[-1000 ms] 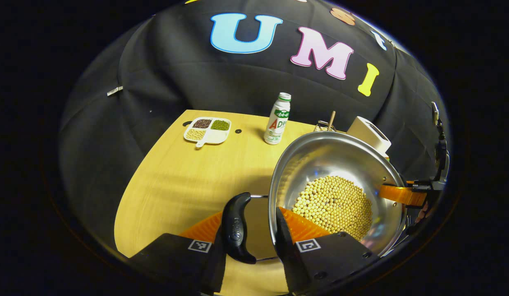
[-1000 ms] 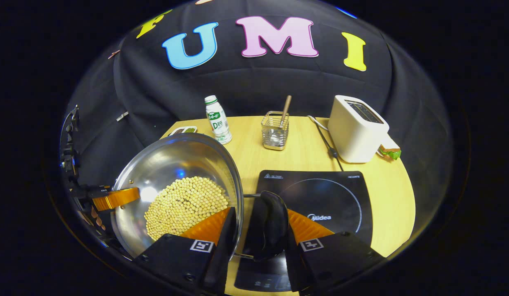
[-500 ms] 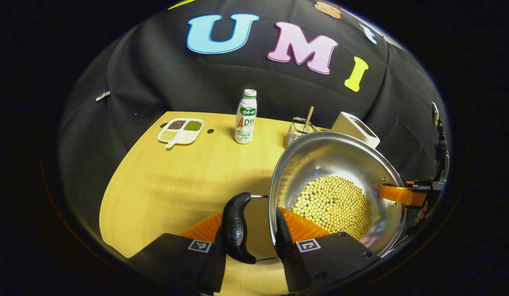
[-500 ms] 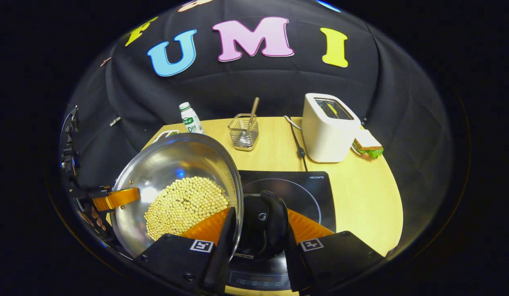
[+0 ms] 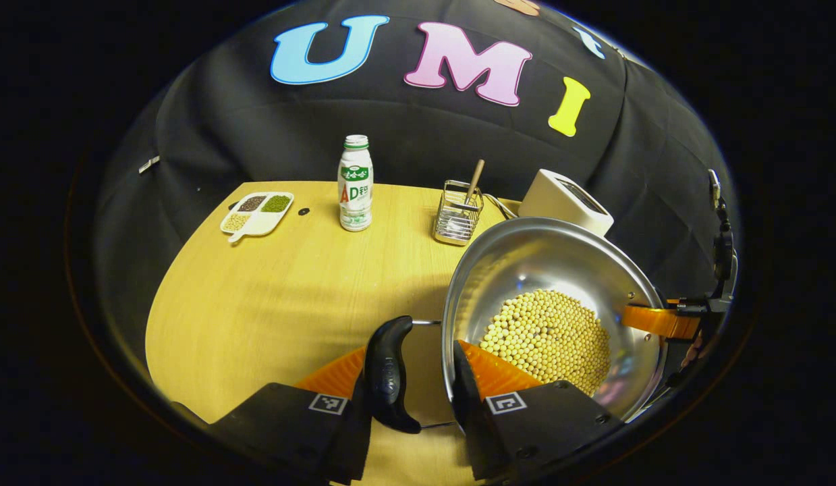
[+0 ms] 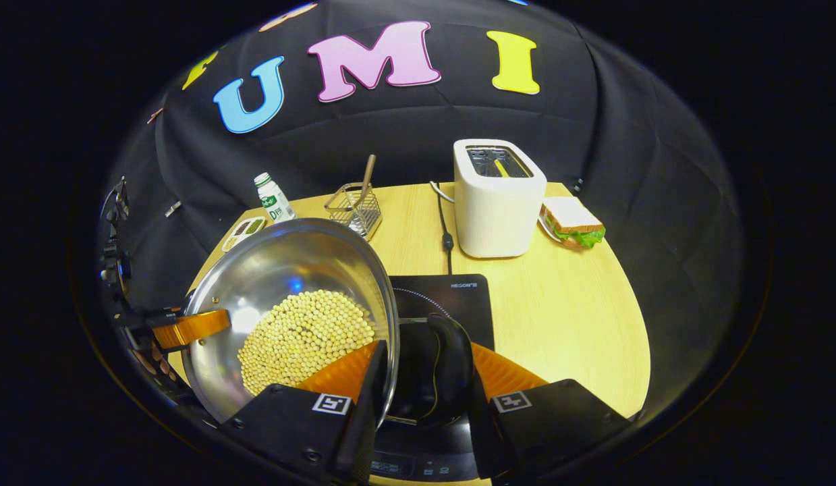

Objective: First push the handle of the pot to place it horizontally, then grasp the pot with both hands and set it on the induction cooktop.

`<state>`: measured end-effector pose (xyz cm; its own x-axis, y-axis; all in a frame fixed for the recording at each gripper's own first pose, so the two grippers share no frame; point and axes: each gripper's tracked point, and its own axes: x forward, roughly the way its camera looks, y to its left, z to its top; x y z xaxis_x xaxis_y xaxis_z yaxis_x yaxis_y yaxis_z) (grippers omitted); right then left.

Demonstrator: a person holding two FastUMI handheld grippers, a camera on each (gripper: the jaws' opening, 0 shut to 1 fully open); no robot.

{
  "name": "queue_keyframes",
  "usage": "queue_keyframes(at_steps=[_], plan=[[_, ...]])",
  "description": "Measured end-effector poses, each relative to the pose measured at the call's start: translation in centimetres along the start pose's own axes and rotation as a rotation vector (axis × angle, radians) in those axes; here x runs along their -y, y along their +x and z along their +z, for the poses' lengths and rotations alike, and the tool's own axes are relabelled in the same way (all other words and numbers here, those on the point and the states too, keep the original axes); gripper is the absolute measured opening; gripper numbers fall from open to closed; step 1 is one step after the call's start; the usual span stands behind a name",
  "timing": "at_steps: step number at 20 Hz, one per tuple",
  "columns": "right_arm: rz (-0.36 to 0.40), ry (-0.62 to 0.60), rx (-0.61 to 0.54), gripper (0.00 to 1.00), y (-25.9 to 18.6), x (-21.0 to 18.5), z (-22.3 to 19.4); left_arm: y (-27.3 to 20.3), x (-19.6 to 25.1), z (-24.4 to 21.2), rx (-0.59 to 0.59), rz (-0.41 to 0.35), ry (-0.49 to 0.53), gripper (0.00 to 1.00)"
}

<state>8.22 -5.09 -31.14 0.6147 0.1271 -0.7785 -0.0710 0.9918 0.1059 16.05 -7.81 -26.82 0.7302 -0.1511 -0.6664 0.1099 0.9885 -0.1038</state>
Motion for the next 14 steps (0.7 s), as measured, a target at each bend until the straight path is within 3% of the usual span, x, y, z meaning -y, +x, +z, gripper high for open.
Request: queue_keyframes(at_steps=[7, 8, 9, 14], plan=[[-0.013, 0.001, -0.028, 0.61, 2.4, 4.8, -0.2, 3.9, 3.7, -0.9, -0.022, -0.007, -0.005, 0.6], [-0.014, 0.006, -0.036, 0.57, 2.8, 5.3, -0.4, 4.3, 4.2, -1.0, -0.03, -0.004, 0.001, 0.6], [-0.013, 0.013, -0.045, 0.61, 3.1, 5.8, -0.7, 4.8, 4.4, -1.1, -0.032, -0.001, 0.005, 0.6], [-0.003, 0.022, -0.07, 0.61, 4.5, 6.9, -1.6, 6.1, 5.1, -1.8, -0.038, 0.006, 0.014, 0.59]])
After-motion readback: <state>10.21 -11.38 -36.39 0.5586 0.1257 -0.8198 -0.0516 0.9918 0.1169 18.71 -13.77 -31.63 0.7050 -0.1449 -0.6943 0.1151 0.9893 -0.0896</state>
